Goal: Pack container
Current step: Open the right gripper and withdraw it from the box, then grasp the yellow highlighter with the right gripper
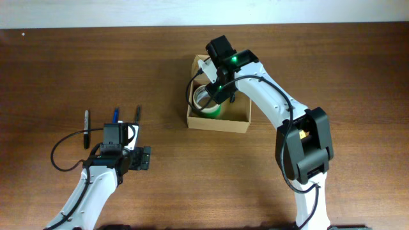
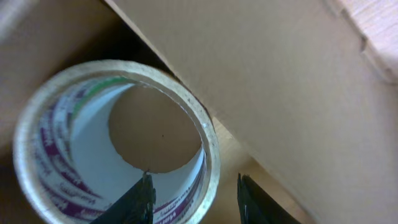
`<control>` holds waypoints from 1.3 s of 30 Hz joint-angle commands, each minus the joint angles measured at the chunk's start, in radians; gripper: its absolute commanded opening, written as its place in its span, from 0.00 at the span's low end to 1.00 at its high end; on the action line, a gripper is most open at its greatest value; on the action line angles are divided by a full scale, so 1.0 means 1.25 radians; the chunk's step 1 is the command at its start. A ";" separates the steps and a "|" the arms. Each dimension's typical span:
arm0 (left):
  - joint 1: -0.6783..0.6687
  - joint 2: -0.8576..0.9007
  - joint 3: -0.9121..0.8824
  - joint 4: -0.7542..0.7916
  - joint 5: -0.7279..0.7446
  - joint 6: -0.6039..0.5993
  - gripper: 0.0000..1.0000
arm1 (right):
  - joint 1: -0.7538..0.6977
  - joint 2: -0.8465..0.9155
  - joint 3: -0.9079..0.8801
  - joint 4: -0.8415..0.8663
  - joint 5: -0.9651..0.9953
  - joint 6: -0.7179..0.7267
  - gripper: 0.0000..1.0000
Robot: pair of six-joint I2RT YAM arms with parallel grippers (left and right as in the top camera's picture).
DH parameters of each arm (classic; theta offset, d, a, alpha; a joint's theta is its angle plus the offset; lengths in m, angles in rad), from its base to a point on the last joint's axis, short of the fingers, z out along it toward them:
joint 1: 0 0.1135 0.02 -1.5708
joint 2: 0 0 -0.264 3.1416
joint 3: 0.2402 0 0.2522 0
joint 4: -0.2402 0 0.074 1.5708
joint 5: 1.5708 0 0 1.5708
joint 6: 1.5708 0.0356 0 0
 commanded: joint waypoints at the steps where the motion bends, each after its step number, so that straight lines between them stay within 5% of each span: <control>1: 0.004 0.004 0.009 -0.001 0.010 -0.007 0.99 | 0.003 -0.060 0.086 -0.032 -0.016 0.010 0.43; 12: 0.004 0.004 0.009 -0.001 0.010 -0.007 0.99 | -0.133 -0.349 0.181 -0.119 0.050 0.061 0.47; 23: 0.004 0.004 0.009 -0.001 0.010 -0.007 0.99 | -0.429 -0.706 -0.422 0.093 -0.013 0.194 0.58; 29: 0.004 0.004 0.009 -0.001 0.010 -0.007 0.99 | -0.439 -0.692 -0.583 0.072 0.053 0.179 0.65; 34: 0.004 0.004 0.009 -0.001 0.010 -0.007 0.99 | -0.439 -0.625 -0.594 0.076 0.098 0.006 0.77; 39: 0.004 0.004 0.009 -0.001 0.010 -0.007 0.99 | -0.439 -0.528 -0.594 0.045 0.135 -0.108 0.78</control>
